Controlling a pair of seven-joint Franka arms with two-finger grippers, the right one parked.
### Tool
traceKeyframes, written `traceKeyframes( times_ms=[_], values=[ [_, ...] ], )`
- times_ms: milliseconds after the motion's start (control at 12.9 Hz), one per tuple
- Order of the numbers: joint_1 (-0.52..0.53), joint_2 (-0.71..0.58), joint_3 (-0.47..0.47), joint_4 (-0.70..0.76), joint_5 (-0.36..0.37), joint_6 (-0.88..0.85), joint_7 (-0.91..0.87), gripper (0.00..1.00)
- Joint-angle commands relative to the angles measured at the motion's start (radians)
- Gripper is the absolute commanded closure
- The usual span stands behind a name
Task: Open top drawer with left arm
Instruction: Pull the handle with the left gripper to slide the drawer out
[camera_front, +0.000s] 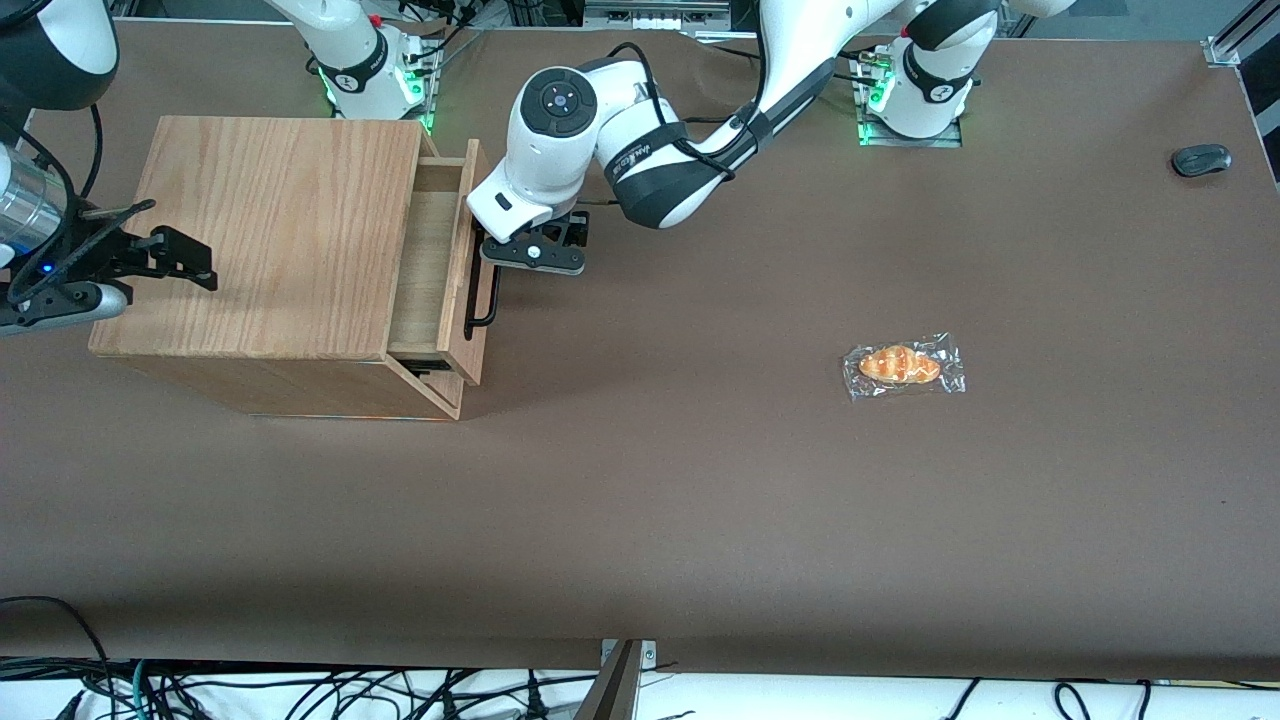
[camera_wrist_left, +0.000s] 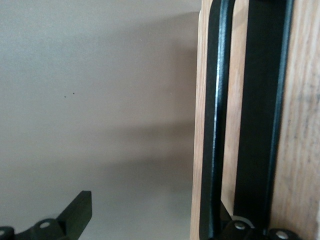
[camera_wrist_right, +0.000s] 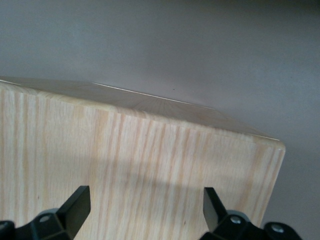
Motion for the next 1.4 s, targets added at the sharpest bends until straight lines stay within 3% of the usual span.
traceKeyframes(
  times_ms=[0, 389, 1089, 1322],
  values=[
    [0.043, -0.031, 0.028, 0.002, 0.016, -0.069, 0.063, 0.00],
    [0.099, -0.032, -0.023, 0.001, 0.016, -0.092, 0.098, 0.00],
    [0.099, -0.046, -0.032, 0.002, 0.013, -0.121, 0.088, 0.00],
    [0.099, -0.069, -0.037, 0.004, -0.060, -0.134, 0.063, 0.00]
  ],
)
